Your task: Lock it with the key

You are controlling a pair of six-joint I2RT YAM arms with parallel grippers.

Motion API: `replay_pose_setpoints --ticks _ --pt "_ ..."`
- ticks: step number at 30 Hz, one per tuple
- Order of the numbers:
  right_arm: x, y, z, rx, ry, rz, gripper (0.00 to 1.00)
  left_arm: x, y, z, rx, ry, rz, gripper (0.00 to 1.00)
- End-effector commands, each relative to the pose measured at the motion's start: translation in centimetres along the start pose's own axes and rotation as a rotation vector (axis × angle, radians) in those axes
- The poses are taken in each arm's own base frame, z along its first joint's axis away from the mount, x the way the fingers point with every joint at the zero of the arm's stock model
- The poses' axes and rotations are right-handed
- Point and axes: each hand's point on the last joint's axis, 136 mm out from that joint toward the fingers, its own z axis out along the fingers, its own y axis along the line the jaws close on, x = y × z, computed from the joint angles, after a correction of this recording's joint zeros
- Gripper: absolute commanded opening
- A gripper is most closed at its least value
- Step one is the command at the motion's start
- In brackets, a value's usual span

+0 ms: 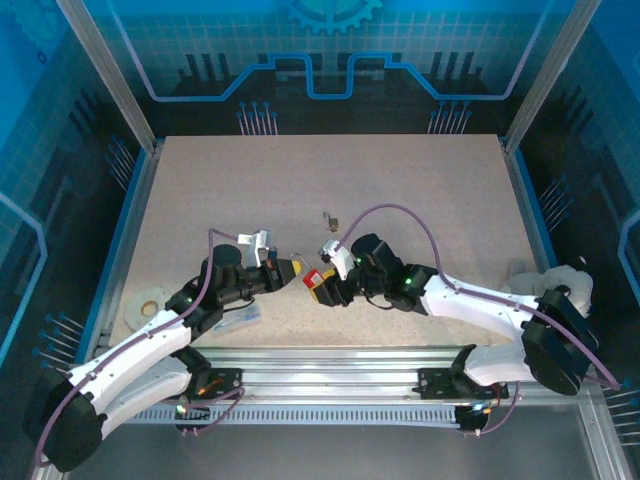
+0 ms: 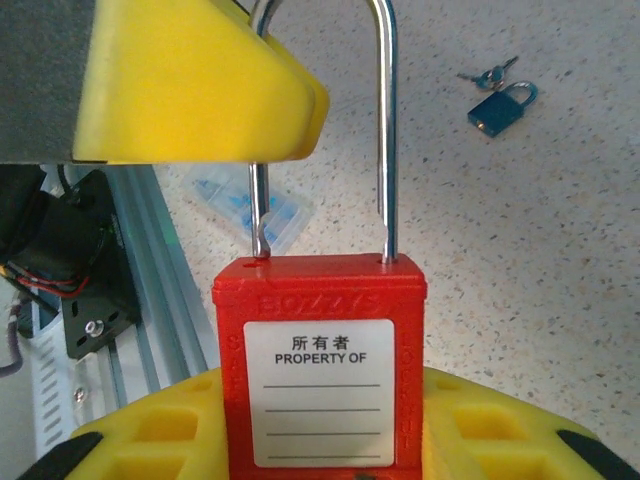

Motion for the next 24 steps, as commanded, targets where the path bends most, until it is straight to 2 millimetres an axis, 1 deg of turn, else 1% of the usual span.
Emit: replay_pose_setpoints --ticks 1,4,10,15,24 --pt "-2.4 -1.9 -1.0 0.147 -0.122 -0.008 0.0 0.4 -0.4 0.0 0.004 0.032 -0.03 0.0" --pt "-2.2 -1.8 -0.7 0.174 -0.119 -0.023 0.0 0.5 -0.6 0.0 0.009 0.035 -0.036 0.0" --pt "-2.1 -2.3 -0.2 0.226 -0.13 -0.029 0.0 0.6 -1.3 0.0 0.024 0.04 -0.039 0.0" --pt "-2.2 -2.9 -0.3 0.282 -0.16 -0.032 0.0 0.6 -1.8 -0.1 0.032 0.04 -0.038 0.0" --pt "-3.0 -3.2 -1.1 0.315 -0.247 -0.008 0.0 1.5 -1.4 0.3 0.024 0.064 -0.033 0.0"
